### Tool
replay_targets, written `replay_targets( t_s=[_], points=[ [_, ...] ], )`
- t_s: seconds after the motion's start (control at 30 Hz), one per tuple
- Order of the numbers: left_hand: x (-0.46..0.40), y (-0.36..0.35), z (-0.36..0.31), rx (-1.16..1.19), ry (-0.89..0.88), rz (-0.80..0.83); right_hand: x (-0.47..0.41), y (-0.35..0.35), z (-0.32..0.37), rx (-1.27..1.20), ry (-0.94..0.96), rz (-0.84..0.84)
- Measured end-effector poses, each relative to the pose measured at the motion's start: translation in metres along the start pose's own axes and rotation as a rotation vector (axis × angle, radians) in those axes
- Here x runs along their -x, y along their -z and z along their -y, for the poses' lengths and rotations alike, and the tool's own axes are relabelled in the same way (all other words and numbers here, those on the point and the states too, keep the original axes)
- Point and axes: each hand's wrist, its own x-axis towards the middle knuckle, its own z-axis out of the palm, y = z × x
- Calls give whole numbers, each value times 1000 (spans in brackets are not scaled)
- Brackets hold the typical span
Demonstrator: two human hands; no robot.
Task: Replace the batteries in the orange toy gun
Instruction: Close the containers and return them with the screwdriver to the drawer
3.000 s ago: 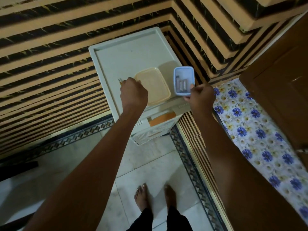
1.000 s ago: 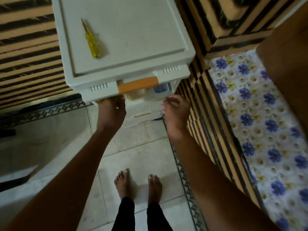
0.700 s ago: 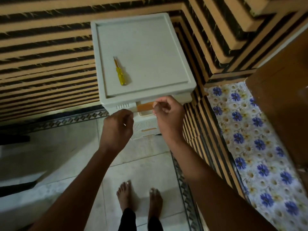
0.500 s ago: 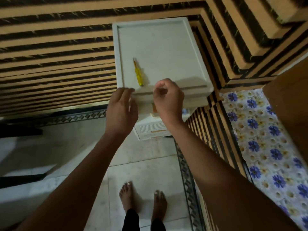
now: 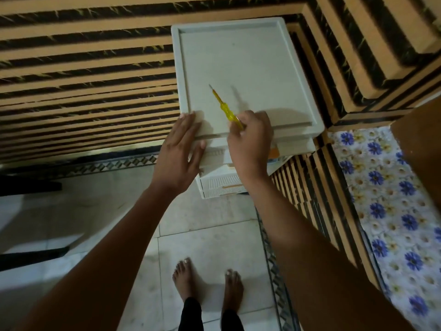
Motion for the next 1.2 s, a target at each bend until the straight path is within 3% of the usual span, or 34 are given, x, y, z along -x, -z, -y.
replay_targets(
  t_s=[0.13,0.4,0.7,1.0,1.2],
  points=[
    [-1,7,9,-86,-39,38,72,40,-12,-166,-37,-238],
    [-10,13,27,-128,-110,54,173,13,-73,-98,-334,-144],
    [-14,1,48,-116,-224,-14,124,-102,-107,68,-467,77],
    [-13,-12,54,-112,-240,-85,92,-155,-98,-69,-793,-107],
    [-16,-14,58,-91,-266,-96,87,-158,-87,-29,-817,-217]
  ],
)
